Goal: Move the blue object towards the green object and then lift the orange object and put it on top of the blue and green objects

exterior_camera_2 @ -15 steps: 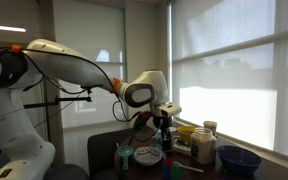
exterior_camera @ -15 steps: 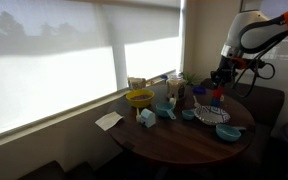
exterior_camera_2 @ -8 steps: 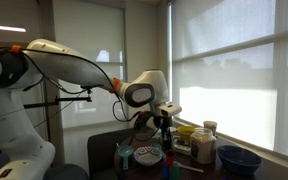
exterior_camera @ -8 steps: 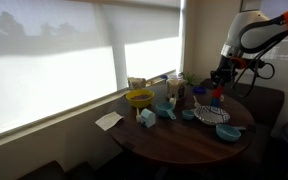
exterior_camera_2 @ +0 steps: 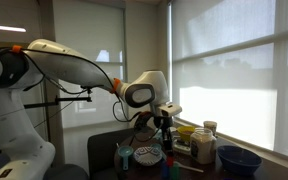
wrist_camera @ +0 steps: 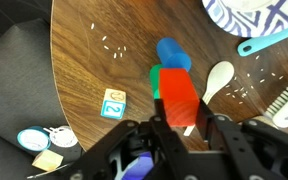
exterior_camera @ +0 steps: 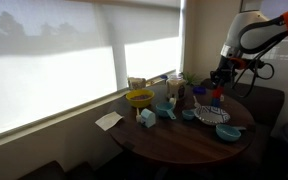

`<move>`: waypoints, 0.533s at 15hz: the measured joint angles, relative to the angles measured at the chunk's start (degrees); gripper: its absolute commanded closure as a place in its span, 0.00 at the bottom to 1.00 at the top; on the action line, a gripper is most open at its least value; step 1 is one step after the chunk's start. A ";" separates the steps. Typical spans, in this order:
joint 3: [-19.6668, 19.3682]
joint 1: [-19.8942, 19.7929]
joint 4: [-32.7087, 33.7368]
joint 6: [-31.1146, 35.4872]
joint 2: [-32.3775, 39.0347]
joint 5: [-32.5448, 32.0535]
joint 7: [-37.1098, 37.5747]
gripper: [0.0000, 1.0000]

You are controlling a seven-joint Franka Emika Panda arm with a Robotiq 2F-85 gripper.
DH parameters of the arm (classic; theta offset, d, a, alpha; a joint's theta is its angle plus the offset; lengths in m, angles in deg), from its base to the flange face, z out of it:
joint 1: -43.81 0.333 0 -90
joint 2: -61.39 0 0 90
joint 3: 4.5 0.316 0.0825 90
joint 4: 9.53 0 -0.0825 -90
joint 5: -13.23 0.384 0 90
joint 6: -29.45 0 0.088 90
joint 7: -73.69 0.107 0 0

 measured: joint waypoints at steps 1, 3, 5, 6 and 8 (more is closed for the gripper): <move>0.00 0.00 0.00 0.01 0.01 -0.05 0.00 0.41; 0.00 -0.01 0.00 0.02 0.05 -0.27 0.00 0.28; 0.00 -0.02 0.02 0.04 0.07 -0.35 0.00 0.13; 0.00 -0.02 0.08 0.05 0.07 -0.36 0.00 0.05; 0.00 -0.02 0.41 0.06 0.07 -0.36 0.00 0.00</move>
